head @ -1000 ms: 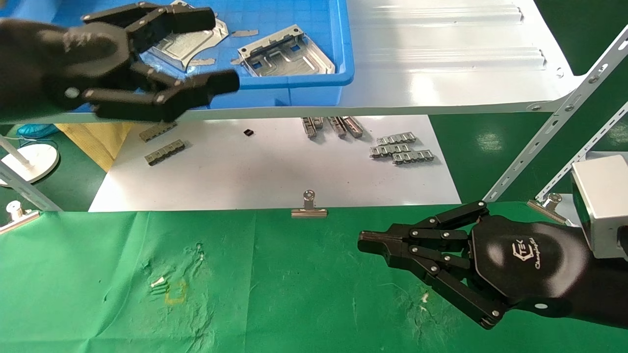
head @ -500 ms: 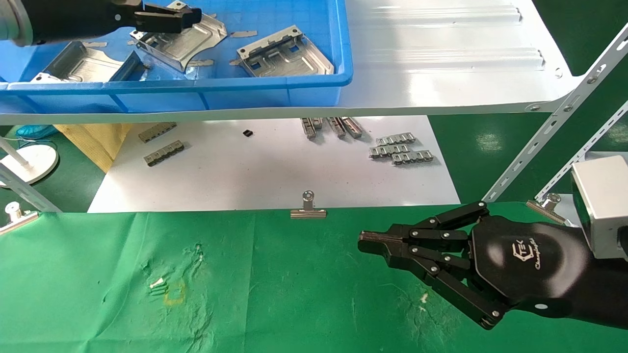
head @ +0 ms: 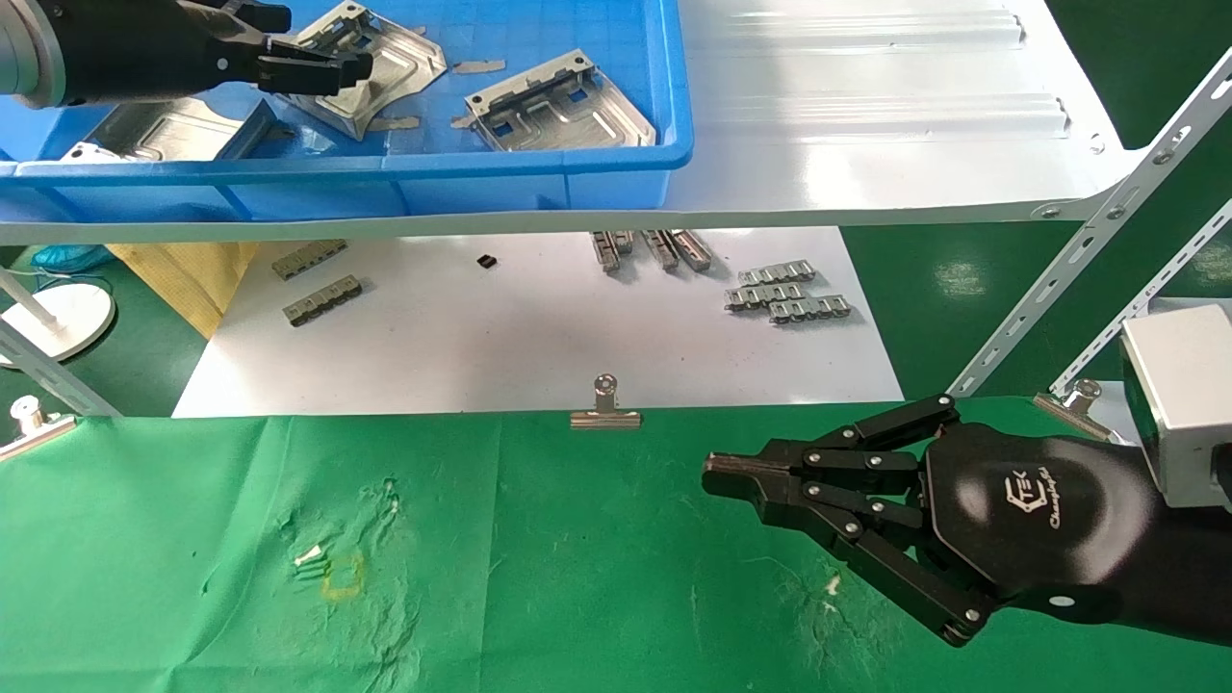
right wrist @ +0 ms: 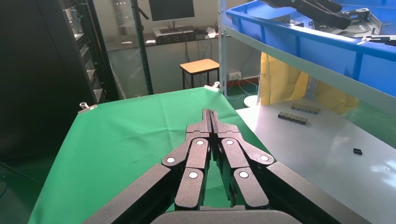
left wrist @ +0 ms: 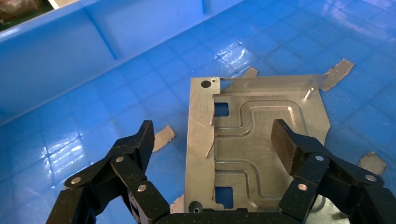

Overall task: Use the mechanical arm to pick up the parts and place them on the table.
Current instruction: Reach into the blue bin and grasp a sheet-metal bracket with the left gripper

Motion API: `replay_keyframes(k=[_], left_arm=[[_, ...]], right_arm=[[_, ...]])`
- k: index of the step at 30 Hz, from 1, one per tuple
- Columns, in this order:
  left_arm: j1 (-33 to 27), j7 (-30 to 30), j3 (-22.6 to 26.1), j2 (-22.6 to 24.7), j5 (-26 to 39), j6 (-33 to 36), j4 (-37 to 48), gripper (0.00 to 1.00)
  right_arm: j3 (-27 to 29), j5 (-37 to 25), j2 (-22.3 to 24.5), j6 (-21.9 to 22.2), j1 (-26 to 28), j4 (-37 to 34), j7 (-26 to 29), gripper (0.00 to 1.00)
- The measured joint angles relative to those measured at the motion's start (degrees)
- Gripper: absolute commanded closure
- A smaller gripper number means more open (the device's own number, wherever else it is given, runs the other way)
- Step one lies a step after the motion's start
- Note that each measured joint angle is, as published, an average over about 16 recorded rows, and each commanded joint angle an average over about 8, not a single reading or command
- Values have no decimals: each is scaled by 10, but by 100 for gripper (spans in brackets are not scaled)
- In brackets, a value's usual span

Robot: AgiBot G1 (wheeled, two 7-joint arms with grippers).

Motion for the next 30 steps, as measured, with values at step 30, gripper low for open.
replay_keyframes(k=[30], left_arm=[[-21, 27, 3, -1, 4, 9, 19, 100]], right_arm=[[0, 0, 0, 0, 0, 0, 0, 0]])
